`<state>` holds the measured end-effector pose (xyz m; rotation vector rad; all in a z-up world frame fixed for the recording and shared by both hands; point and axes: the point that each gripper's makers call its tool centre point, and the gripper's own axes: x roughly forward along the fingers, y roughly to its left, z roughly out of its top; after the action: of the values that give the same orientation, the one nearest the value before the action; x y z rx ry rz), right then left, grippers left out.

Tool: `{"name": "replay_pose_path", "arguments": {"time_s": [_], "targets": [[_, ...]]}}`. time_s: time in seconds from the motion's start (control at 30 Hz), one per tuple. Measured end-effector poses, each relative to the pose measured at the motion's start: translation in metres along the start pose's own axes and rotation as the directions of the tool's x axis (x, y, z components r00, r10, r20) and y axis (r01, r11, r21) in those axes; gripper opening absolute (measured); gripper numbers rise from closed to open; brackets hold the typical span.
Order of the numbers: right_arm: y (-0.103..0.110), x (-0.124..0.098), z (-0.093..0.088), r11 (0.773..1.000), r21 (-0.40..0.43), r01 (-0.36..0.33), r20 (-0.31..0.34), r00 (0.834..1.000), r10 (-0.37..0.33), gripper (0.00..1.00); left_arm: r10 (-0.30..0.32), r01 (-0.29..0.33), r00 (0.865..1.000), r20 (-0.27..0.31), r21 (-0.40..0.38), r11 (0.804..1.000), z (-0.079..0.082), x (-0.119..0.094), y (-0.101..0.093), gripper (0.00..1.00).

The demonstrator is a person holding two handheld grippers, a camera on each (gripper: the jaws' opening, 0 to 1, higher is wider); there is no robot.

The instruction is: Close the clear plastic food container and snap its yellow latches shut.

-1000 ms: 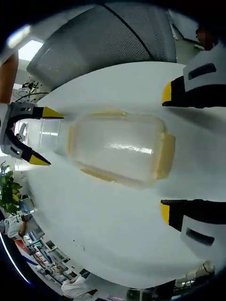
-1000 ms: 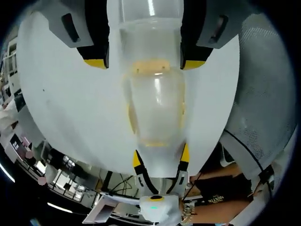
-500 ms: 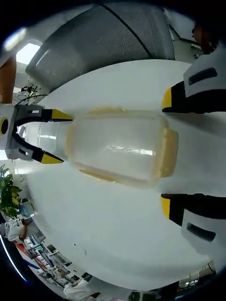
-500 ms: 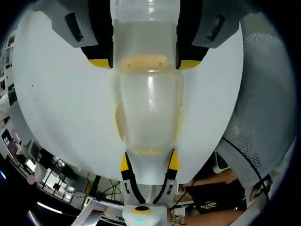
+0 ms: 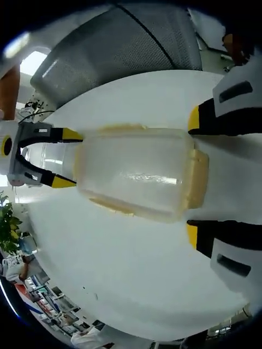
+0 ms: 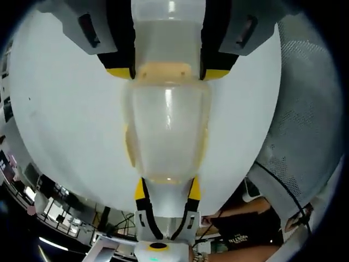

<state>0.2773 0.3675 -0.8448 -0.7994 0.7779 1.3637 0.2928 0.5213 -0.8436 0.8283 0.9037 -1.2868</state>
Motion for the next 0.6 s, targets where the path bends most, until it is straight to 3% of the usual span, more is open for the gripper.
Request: {"name": "replay_pose_path", "arguments": {"time_s": [0.1,0.2,0.3,0.6], "targets": [[-0.001,-0.0004,-0.0001,1.0,-0.002,-0.001,0.001,1.0,0.001,0.42,-0.01,0.01,1.0,0.001,0.001,1.0,-0.0002,-0.0007,0.0001,0.57],[-0.0022,-0.0005,-0.0006,1.0,-0.003,-0.003,0.001,1.0,0.003,0.4,-0.024,0.024,1.0,-0.01,0.015,1.0,-0.0007,-0.002,-0.0017,0.5],[-0.0021,0.0003,0.0002,1.0,-0.005,-0.007,0.0,1.0,0.007,0.39,-0.041,0.041,0.999,0.003,-0.015,0.999,0.0005,-0.0038,-0.003,0.5],[-0.001,0.0022,0.0025,1.0,-0.009,-0.013,-0.002,1.0,0.013,0.38,-0.042,0.042,0.999,-0.011,0.024,0.999,-0.0051,-0.008,-0.0012,0.46]]}}
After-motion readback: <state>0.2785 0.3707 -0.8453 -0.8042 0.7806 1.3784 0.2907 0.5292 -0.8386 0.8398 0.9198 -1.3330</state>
